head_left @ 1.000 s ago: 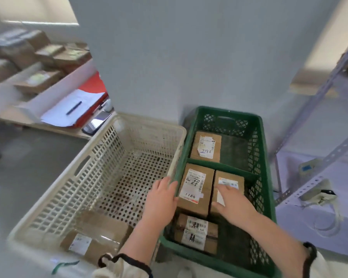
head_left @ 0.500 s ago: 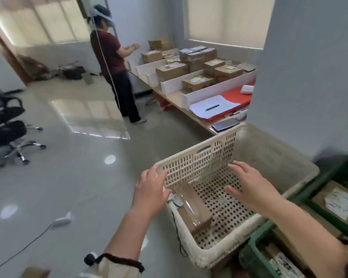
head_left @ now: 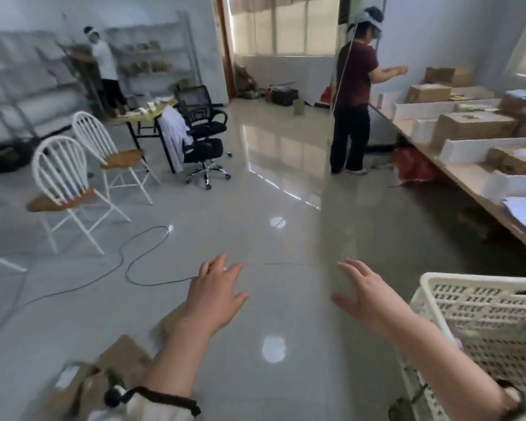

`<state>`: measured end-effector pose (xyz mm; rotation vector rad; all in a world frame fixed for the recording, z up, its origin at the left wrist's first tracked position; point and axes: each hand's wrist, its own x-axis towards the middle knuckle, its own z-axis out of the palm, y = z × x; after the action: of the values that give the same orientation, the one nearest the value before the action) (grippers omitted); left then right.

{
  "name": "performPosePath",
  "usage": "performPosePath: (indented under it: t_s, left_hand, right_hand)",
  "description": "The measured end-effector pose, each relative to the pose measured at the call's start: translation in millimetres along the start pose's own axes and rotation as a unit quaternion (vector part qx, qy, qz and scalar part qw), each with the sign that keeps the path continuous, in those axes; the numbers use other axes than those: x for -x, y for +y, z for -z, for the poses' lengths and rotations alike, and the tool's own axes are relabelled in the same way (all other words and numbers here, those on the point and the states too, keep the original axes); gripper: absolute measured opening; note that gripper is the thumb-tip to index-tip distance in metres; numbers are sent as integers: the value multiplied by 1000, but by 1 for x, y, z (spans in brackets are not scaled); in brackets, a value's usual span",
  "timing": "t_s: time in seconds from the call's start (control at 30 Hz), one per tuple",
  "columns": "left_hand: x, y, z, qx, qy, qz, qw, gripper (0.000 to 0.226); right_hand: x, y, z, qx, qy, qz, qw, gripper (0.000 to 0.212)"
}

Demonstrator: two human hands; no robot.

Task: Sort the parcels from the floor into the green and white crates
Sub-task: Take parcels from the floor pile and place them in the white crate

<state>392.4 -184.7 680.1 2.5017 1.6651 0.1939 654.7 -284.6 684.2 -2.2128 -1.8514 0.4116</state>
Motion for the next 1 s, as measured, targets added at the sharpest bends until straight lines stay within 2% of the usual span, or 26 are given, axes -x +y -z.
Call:
performPosePath:
  t_s: [0.2, 0.43, 0.83, 1.0]
  left_hand:
    - [33, -123, 11, 25, 0, 146, 989, 63]
    - [43, -212, 2, 43, 9, 263, 964, 61]
    - [-74, -324, -36, 69, 10, 363, 929, 60]
    - [-115, -363, -58, 89, -37, 384, 919, 60]
  right_hand:
    - [-61, -108, -50, 0, -80, 110, 991, 68]
    - [-144, -185, -86, 30, -134, 191, 972, 66]
    - [-358, -263, -144, 62, -232, 264, 934, 60]
    - [-421, -295, -175, 58, -262, 259, 928, 58]
